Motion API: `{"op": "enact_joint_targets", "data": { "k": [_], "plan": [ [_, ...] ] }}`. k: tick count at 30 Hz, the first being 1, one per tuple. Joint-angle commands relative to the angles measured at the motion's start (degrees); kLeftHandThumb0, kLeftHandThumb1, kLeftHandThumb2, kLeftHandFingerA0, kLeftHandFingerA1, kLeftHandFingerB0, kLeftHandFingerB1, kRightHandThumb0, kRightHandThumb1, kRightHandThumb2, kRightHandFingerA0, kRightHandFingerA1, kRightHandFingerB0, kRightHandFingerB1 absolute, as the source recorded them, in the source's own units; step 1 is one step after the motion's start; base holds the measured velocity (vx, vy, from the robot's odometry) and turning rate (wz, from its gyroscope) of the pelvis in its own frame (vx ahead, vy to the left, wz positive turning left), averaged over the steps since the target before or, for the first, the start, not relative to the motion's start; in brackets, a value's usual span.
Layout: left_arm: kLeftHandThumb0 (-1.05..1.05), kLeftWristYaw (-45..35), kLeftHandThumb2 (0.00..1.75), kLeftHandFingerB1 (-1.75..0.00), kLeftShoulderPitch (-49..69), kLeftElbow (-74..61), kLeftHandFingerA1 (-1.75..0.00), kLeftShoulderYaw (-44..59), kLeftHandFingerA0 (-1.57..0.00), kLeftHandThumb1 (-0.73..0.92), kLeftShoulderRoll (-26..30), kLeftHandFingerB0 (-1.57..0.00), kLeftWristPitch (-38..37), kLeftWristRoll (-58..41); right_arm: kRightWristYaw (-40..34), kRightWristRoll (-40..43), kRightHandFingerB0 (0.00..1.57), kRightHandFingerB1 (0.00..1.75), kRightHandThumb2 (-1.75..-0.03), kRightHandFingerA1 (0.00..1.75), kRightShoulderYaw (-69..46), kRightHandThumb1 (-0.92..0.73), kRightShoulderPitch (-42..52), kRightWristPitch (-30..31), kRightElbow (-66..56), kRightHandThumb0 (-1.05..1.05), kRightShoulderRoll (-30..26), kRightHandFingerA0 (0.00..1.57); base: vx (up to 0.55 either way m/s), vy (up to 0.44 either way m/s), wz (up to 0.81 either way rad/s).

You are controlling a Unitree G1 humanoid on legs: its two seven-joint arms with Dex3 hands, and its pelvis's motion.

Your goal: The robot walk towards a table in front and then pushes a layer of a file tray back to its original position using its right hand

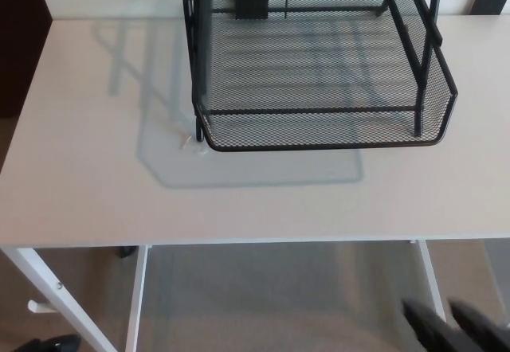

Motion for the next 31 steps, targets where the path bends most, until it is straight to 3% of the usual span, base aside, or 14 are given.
{"op": "enact_joint_targets", "data": {
  "k": [1,3,5,6,7,8,9,10,12,14,17,22,30,31],
  "plan": [
    [-0.12,0.4,0.60,-0.38,2.7,0.0,-0.48,-0.4,-0.51,0.67,0.3,-0.33,-2.9,1.9,-14.5,10.3,0.00,0.11,-0.84,0.12,-6.6,-0.51,6.4,-17.3,18.2,-0.72,-0.1,0.00,0.00,0.000,0.00],
    [-0.11,0.7,0.60,-0.38,3.7,-1.5,-0.47,-0.5,-0.50,0.67,0.0,-0.34,-2.3,1.8,-15.5,10.4,0.00,0.13,-0.86,0.15,-6.2,-0.53,3.8,-19.6,24.8,-0.72,-0.5,0.00,0.00,0.000,0.00],
    [-0.12,0.4,0.59,-0.38,4.7,-1.4,-0.47,-0.5,-0.50,0.67,0.3,-0.34,-3.4,2.0,-10.1,17.0,0.00,0.06,-0.89,0.06,-4.8,-0.57,0.6,-19.8,32.7,-0.81,-0.1,0.00,0.00,0.000,0.00],
    [-0.12,0.4,0.60,-0.38,5.1,-1.0,-0.47,-0.6,-0.50,0.67,0.4,-0.34,-4.1,2.3,-4.4,22.5,0.00,0.14,-0.92,0.19,-4.5,-0.54,0.2,-16.9,34.3,-0.76,0.9,0.00,0.00,0.000,0.00],
    [-0.12,0.2,0.60,-0.38,5.5,-1.2,-0.47,-0.5,-0.50,0.67,0.6,-0.34,-4.3,2.4,-2.3,25.2,0.00,0.14,-0.92,0.19,-4.3,-0.54,-0.6,-16.6,36.1,-0.76,1.5,0.00,0.00,0.000,0.00],
    [-0.10,0.3,0.59,-0.37,5.6,-1.5,-0.47,-0.6,-0.52,0.67,0.7,-0.34,-4.4,2.5,-1.6,25.6,0.00,0.06,-0.92,0.28,-4.3,-0.56,-1.8,-16.0,37.7,-0.83,1.7,0.01,0.00,0.000,0.00],
    [-0.12,0.5,0.60,-0.39,5.5,-1.5,-0.48,-0.5,-0.51,0.65,0.5,-0.35,-4.4,2.5,0.0,27.5,0.00,0.10,-0.92,0.42,-4.4,-0.55,-2.5,-15.1,38.1,-0.80,2.1,0.03,0.00,0.000,0.00],
    [-0.12,0.6,0.59,-0.39,5.3,-1.4,-0.48,-0.6,-0.51,0.65,0.4,-0.36,-4.4,2.5,1.5,29.3,0.00,0.11,-0.92,0.45,-4.6,-0.54,-2.8,-14.3,38.1,-0.79,2.3,0.02,0.00,0.000,0.00],
    [-0.10,0.8,0.58,-0.38,4.8,-1.1,-0.47,-0.8,-0.53,0.66,0.3,-0.36,-4.6,2.7,5.1,34.8,0.00,0.09,-0.88,0.42,-5.3,-0.51,-3.4,-10.7,37.0,-0.79,3.7,0.01,0.00,0.000,0.00],
    [-0.10,1.0,0.59,-0.37,4.3,-1.1,-0.47,-0.8,-0.54,0.67,0.6,-0.36,-4.3,2.9,6.1,37.9,0.00,0.09,-0.87,0.32,-5.7,-0.50,-5.2,-11.7,39.6,-0.78,5.0,0.02,0.00,0.000,0.00],
    [-0.13,0.8,0.60,-0.38,3.8,-1.9,-0.47,-0.3,-0.50,0.66,0.7,-0.34,-3.2,2.2,6.6,39.2,0.00,0.13,-0.86,0.42,-6.2,-0.48,-6.7,-11.6,41.5,-0.75,6.1,0.02,0.00,0.000,0.00],
    [-0.11,0.5,0.60,-0.38,3.8,-1.7,-0.46,-0.4,-0.51,0.67,1.4,-0.34,-3.7,2.8,7.2,39.5,0.00,0.11,-0.86,0.36,-6.6,-0.48,-7.2,-12.3,42.8,-0.75,6.2,0.02,0.00,0.000,0.00],
    [-0.10,0.5,0.59,-0.37,3.4,-1.0,-0.46,-0.3,-0.51,0.68,1.1,-0.35,-3.9,2.4,8.2,39.2,0.00,0.11,-0.86,0.41,-6.7,-0.48,-7.8,-12.2,42.7,-0.75,5.6,0.02,0.00,0.000,0.00],
    [-0.10,0.5,0.59,-0.37,3.7,-1.1,-0.46,-0.6,-0.52,0.68,1.2,-0.35,-4.3,2.8,8.6,40.0,0.01,0.10,-0.85,0.32,-6.8,-0.48,-7.5,-12.2,42.9,-0.75,5.7,0.02,0.00,0.000,0.00]
  ]
}}
